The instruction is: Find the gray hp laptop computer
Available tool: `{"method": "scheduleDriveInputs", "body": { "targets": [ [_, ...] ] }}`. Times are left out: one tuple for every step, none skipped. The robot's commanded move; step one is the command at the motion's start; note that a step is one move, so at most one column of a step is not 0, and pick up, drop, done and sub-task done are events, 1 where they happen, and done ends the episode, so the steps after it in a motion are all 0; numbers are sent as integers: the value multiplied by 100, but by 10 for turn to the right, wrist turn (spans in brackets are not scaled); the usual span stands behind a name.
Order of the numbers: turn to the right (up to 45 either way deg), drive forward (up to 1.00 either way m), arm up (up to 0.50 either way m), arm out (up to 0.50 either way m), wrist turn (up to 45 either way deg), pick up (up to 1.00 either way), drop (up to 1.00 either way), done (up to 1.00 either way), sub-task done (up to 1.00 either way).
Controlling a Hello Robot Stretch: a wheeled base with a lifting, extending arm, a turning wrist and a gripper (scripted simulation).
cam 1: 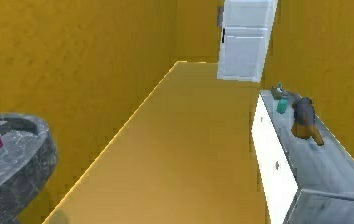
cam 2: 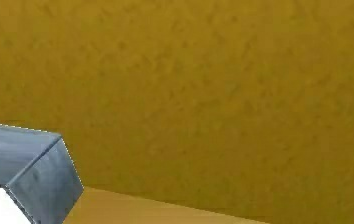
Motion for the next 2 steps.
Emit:
{"method": "scheduleDriveInputs", "body": {
  "targets": [
    [0, 100, 0, 0, 0, 0, 0, 0, 0],
    [0, 100, 0, 0, 0, 0, 0, 0, 0]
  ]
}}
